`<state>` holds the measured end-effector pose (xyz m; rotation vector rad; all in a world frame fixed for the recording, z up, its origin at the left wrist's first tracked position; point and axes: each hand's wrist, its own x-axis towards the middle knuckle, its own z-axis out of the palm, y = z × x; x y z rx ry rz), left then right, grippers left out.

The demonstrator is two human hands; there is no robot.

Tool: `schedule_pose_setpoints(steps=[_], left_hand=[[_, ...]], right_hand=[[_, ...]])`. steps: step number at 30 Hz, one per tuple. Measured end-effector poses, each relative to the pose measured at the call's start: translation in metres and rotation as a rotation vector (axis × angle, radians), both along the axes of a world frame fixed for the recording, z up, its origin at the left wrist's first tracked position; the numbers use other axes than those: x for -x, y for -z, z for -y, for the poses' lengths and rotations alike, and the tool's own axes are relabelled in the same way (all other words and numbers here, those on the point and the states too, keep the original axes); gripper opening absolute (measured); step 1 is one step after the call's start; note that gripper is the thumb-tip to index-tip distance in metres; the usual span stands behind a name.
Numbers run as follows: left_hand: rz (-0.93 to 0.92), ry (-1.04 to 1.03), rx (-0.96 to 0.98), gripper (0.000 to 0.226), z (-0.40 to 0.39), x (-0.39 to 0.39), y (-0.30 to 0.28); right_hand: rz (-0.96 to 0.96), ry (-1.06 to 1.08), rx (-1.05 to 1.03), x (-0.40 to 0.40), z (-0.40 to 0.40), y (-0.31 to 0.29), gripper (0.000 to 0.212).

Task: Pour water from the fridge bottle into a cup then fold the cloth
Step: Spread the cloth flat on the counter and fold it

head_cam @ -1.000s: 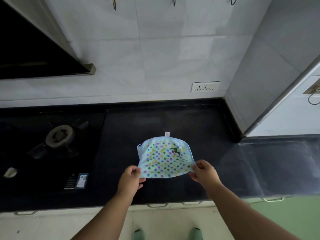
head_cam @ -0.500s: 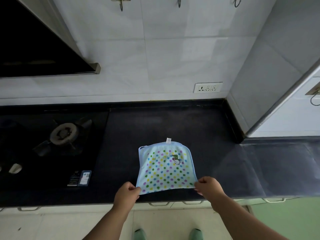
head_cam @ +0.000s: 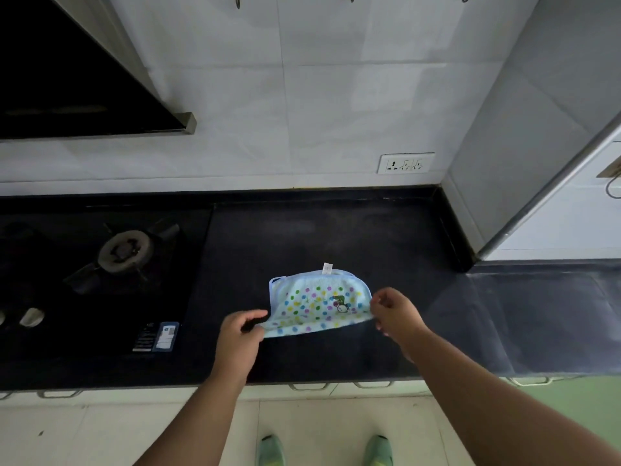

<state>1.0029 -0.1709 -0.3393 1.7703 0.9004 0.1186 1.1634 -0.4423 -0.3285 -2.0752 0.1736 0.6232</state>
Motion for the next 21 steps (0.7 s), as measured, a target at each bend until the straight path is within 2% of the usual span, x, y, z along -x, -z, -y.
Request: schedule_pose_setpoints(steps=[3, 6, 11, 15, 18, 21], left_hand=[[-0.087, 0.142, -0.041, 0.032, 0.0, -0.006, -0.003], [-0.199, 0.2, -0.049, 0.023, 0.01, 0.012, 0.004], [-0.357, 0.116, 0.192, 0.018, 0.025, 0.051, 0.025], [-0.237, -0.152, 0.356, 0.019, 0.021, 0.041, 0.025], [-0.092, -0.323, 0.45, 0.019, 0.013, 0.01, 0.021], [0.085, -0.382, 0.537, 0.023, 0.003, -0.024, 0.01]], right_hand=[[-0.035, 0.035, -0.035, -0.01, -0.005, -0.009, 0.013], [-0.073, 0.003, 0.061, 0.013, 0.006, 0.003, 0.01], [-0.304, 0.024, 0.063, 0.057, 0.032, 0.025, 0.013], [-0.385, 0.2, -0.134, 0.048, 0.029, 0.022, 0.012], [-0.348, 0.3, -0.304, 0.023, 0.011, 0.016, 0.012], [-0.279, 0.345, -0.442, -0.003, -0.015, 0.011, 0.024]])
